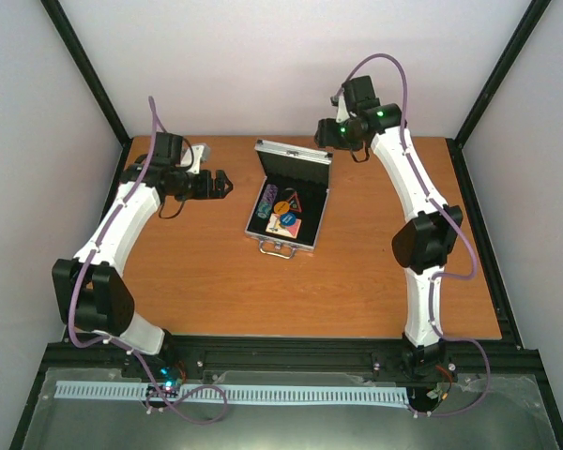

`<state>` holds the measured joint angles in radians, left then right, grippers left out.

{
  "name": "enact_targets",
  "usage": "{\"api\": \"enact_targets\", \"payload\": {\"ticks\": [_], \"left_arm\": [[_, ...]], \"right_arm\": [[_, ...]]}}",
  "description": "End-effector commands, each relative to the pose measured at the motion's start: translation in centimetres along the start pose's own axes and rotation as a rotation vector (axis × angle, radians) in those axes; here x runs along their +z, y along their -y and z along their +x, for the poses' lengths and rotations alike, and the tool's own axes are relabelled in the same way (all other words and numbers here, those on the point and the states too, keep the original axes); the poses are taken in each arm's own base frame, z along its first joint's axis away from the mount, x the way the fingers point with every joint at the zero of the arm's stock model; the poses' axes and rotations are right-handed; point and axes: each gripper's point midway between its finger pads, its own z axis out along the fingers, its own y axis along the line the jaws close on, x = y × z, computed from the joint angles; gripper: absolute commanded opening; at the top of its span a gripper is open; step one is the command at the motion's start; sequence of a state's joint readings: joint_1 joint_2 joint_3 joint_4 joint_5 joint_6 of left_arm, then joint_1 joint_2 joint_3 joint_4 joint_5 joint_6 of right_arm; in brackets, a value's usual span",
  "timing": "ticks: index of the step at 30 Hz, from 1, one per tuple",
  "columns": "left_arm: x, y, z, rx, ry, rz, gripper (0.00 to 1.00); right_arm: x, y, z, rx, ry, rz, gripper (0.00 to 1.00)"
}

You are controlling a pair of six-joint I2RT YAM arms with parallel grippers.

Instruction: Pack up texas hold em set

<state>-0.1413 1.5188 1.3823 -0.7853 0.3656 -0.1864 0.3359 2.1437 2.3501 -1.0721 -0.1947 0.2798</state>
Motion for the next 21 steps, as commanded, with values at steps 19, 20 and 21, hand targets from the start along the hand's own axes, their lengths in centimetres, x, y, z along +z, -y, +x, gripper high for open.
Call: {"api": "enact_targets", "payload": {"ticks": [19, 20, 21], "left_arm": [[0.2, -0.3, 0.7, 0.0, -0.015, 0.004, 1.0], [0.5, -0.4, 1.1, -0.005, -0.024, 0.002, 1.0], [0.7, -0.6, 1.3, -0.01, -0.028, 0.002, 1.0]], "right_arm": [[-0.5, -2.5, 8.3, -0.151, -0.188, -0.036, 0.67], [-0.6, -3.1, 9.5, -0.18, -0.203, -0.038, 0.67], [-0.7, -3.6, 10.7, -0.2, -0.219, -0.042, 0.67]]}}
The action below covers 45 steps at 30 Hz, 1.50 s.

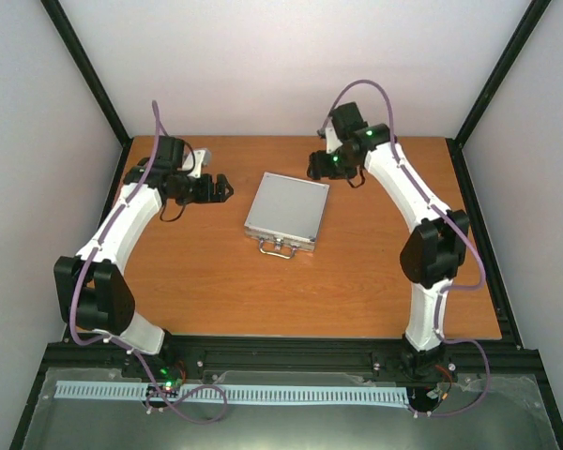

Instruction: Pack up texas hold em set

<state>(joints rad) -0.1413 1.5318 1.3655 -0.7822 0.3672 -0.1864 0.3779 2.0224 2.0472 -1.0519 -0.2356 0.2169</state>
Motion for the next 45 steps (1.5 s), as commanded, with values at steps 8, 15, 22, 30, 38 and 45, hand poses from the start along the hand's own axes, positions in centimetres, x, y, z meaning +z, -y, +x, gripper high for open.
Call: {"api": "enact_targets", "payload": {"ticks": [8, 15, 22, 30, 38, 45], "left_arm": [[2.6, 0.3, 2.4, -0.058, -0.056, 0.062, 1.0], [3.3, 2.2, 2.4, 0.03, -0.081, -0.018, 1.0], [6.8, 0.8, 5.1, 0.026, -0.177, -0.106, 1.0], [8.8, -0.7, 5.7, 0.041, -0.175, -0.15, 1.0], [9.5, 1.1, 4.1, 0.062, -0.13, -0.097, 1.0], [11.5, 2.9, 3.8, 0.166, -0.149, -0.135, 1.0]], "right_arm": [[-1.1, -4.3, 9.6, -0.117, -0.073, -0.066, 0.67], [-0.5, -5.0, 12.9, -0.205, -0.106, -0.003, 0.67], [-0.4, -8.8, 16.2, -0.186, -0.112, -0.18, 0.71], [1.2, -11.1, 19.1, -0.197, -0.133, -0.296, 0.72], [2.8, -11.9, 20.1, -0.184, -0.078, -0.325, 0.72], [4.2, -11.2, 19.6, -0.183, -0.006, -0.287, 0.74]]}}
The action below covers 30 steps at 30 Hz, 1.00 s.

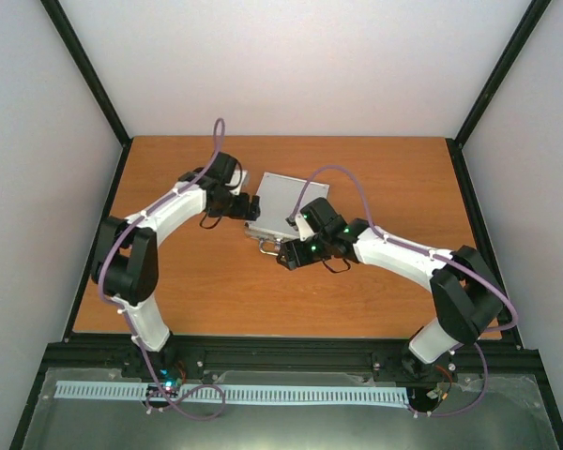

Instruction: Pack up texas hold em set

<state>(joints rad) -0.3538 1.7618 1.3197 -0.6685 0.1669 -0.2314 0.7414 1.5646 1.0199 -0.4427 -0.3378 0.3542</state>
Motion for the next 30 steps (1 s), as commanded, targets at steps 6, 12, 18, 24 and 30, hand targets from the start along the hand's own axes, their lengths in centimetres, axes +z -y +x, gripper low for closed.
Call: {"api": "enact_targets", "payload": {"ticks": [6, 12, 18, 24, 30], "left_arm": [[2.7, 2.0, -1.3, 0.092, 0.019, -0.039, 1.0], [3.4, 1.0, -0.6, 0.081, 0.009, -0.079, 1.0], [4.9, 0.6, -0.2, 0.046, -0.006, -0.088, 1.0], [6.6, 0.0, 0.7, 0.025, -0.027, -0.1, 1.0], [7.3, -0.5, 1.4, 0.017, -0.04, -0.115, 1.0]], "right_arm": [[2.3, 0.5, -2.1, -0.011, 0.142, 0.015, 0.74], [3.7, 1.0, -2.8, -0.022, 0.173, 0.028, 0.75], [5.6, 0.8, -3.9, -0.039, 0.185, 0.031, 0.75], [7.1, 1.4, -4.1, -0.019, 0.178, 0.05, 0.75], [7.9, 1.6, -4.9, -0.022, 0.186, 0.071, 0.75]]}}
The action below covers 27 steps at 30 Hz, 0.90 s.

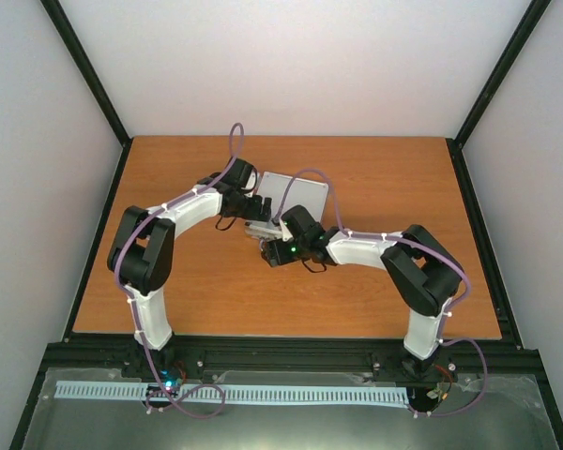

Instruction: Pack up texas hold em set

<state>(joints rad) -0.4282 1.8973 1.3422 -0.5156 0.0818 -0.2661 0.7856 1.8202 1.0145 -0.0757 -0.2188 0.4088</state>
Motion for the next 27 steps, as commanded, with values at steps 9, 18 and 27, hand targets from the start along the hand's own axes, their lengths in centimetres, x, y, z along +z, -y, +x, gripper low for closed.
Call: {"api": "enact_targets", "payload": {"ticks": [9, 18, 27], "left_arm": [[3.0, -2.1, 3.6, -0.013, -0.105, -0.076, 1.0], [3.5, -2.2, 4.4, -0.021, -0.114, -0.07, 1.0], [3.8, -2.3, 5.0, -0.025, -0.127, -0.071, 1.0]], "right_arm": [[1.3, 1.2, -1.9, 0.015, 0.058, 0.112, 0.75], [3.0, 0.1, -0.8, 0.005, 0.016, 0.071, 0.75], [2.2, -2.8, -0.3, -0.024, 0.073, -0.126, 0.75]]}}
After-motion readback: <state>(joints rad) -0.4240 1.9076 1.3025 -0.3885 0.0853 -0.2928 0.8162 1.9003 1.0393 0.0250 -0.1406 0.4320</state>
